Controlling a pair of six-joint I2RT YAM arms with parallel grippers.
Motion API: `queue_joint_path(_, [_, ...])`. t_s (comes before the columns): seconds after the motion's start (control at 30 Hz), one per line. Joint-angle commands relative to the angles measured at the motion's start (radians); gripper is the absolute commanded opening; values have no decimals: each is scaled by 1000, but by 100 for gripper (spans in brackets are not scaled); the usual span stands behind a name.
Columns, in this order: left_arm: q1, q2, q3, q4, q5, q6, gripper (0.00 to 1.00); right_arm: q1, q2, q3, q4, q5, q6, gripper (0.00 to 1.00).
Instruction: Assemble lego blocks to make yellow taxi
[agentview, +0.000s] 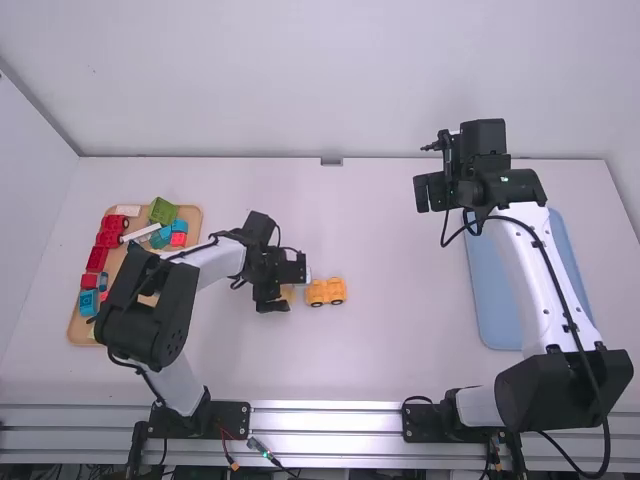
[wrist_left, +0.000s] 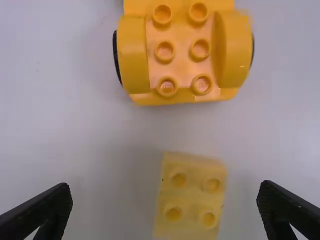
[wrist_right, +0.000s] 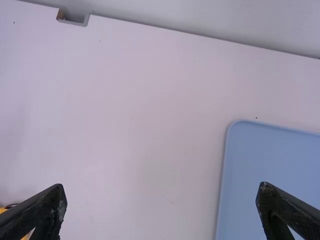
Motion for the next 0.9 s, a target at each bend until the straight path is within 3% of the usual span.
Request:
queue_joint_path(0.0, [-1,1,-12,0,9,-33,99,1,9,34,-5,8,-8,99])
queue_joint_path(0.3, [77,-23,21,-25,207,101,99,1,9,34,-1,7,-10,99])
queue_joint_path(0.57, [224,-32,17,-84,550,310,99,1,9,15,77,-32,-21,99])
queue_joint_path(0.67, [253,-31,5,-88,573,340,99,1,9,-48,134,-178,-189,99])
queue_joint_path(0.87, [257,-31,-51,-88,576,419,99,1,9,-270,309,-625,-615,99])
